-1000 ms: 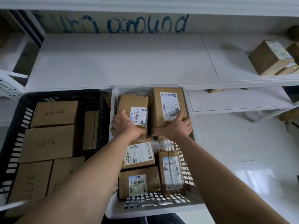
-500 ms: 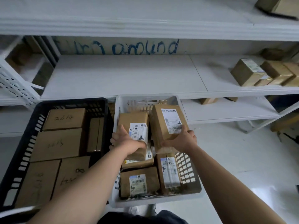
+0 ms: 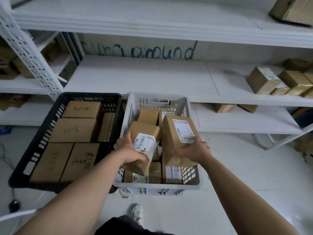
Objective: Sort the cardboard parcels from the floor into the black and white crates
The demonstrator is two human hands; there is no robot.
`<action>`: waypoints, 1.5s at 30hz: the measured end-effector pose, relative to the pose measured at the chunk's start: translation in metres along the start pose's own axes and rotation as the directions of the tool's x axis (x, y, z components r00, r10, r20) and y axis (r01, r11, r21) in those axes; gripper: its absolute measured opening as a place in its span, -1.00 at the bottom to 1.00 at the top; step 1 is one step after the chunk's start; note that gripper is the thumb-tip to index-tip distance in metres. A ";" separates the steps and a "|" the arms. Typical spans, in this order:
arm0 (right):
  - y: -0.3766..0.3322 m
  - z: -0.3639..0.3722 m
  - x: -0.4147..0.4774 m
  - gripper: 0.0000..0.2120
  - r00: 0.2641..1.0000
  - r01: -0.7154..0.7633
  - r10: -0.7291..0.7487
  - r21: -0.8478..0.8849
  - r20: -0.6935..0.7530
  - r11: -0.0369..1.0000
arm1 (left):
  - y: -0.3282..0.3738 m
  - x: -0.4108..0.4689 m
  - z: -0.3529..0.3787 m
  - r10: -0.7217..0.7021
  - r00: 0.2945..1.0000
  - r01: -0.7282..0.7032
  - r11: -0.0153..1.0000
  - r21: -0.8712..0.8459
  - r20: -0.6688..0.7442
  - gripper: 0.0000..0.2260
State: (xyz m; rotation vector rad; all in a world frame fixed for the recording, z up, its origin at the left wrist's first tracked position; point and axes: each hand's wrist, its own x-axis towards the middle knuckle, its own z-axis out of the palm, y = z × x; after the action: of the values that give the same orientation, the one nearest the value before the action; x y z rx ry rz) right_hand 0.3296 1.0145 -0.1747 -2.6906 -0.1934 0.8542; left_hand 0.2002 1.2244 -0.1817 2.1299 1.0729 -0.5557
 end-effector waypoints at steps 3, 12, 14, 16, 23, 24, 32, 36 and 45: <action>0.005 -0.013 -0.006 0.30 0.999 0.030 -0.028 0.053 -0.041 0.998 | -0.003 -0.010 0.002 0.018 1.000 -0.018 1.000 0.009 -0.012 0.22; 0.020 -0.053 -0.016 0.18 0.984 0.117 -0.109 0.051 -0.139 0.992 | 0.010 -0.031 0.021 0.171 0.983 -0.186 0.876 0.445 0.074 0.23; 0.020 -0.058 -0.013 0.19 0.982 0.124 -0.115 0.052 -0.152 0.991 | 0.013 -0.027 0.023 0.203 0.971 -0.237 0.826 0.511 0.123 0.23; 0.019 -0.062 -0.011 0.18 0.981 0.126 -0.116 0.058 -0.158 0.990 | 0.016 -0.021 0.026 0.214 0.961 -0.275 0.776 0.567 0.172 0.25; 0.016 -0.056 -0.002 0.20 0.986 0.132 -0.125 0.059 -0.110 0.990 | 0.030 -0.010 0.041 0.182 0.933 -0.350 0.654 0.670 0.309 0.23; 0.015 -0.055 -0.001 0.20 0.987 0.134 -0.127 0.062 -0.101 0.989 | 0.030 -0.009 0.042 0.179 0.933 -0.352 0.640 0.683 0.313 0.23; 0.009 -0.043 0.011 0.21 0.990 0.128 -0.123 0.091 -0.062 0.988 | 0.004 0.000 0.044 0.162 0.936 -0.340 0.639 0.690 0.311 0.13; 0.009 -0.039 0.014 0.20 0.991 0.130 -0.125 0.108 -0.045 0.986 | -0.012 0.024 0.047 0.213 0.937 -0.344 0.693 0.634 0.275 -0.03; -0.005 -0.021 0.014 0.21 0.992 0.122 -0.122 0.049 -0.014 0.991 | -0.019 0.038 0.042 0.210 0.941 -0.313 0.840 0.443 0.267 -0.21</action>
State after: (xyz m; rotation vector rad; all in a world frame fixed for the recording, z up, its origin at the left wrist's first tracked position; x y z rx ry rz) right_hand 0.3526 1.0174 -0.1641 -2.6066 -0.3268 0.7974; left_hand 0.2031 1.2223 -0.2413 2.5197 0.5401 -0.9661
